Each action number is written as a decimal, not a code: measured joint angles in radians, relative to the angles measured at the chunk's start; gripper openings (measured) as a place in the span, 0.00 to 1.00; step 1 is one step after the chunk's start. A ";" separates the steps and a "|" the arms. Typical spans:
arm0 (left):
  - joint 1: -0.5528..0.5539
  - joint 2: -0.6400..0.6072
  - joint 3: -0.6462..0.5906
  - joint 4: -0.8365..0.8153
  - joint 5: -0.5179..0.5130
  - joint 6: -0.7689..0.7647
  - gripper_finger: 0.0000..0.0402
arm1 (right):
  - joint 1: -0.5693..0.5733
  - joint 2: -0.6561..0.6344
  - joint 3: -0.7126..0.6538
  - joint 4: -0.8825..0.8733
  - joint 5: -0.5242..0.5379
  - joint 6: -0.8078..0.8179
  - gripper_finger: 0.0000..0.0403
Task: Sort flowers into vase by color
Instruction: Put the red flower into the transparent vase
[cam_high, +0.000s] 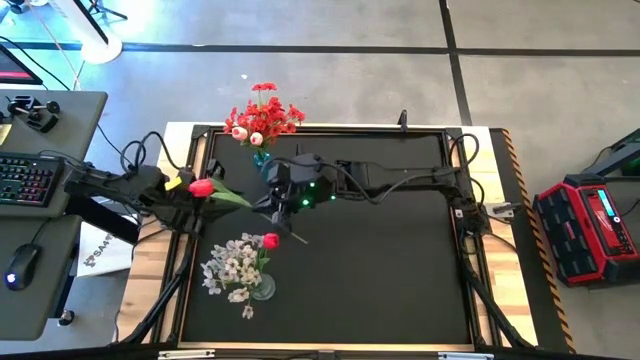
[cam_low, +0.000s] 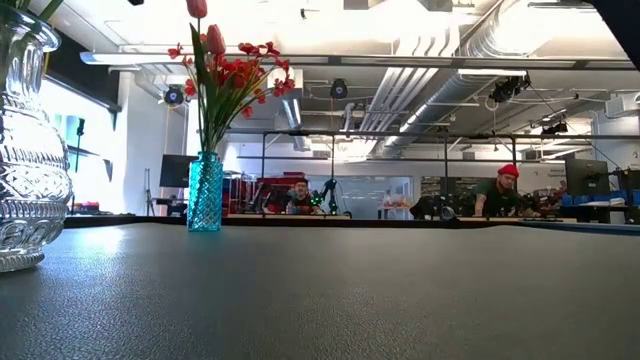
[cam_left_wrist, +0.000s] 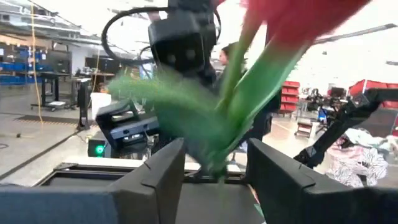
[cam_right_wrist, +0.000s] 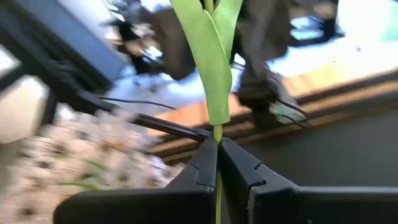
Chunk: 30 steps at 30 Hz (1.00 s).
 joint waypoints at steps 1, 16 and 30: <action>0.000 0.013 0.000 0.008 0.002 0.003 0.39 | -0.002 0.000 0.000 0.018 -0.025 0.000 0.00; 0.000 0.045 -0.001 0.120 0.041 0.004 0.23 | -0.013 0.000 0.000 0.062 -0.085 0.019 0.00; 0.000 0.042 0.024 -0.054 0.017 -0.020 0.01 | -0.023 0.000 0.000 -0.024 -0.039 0.107 0.11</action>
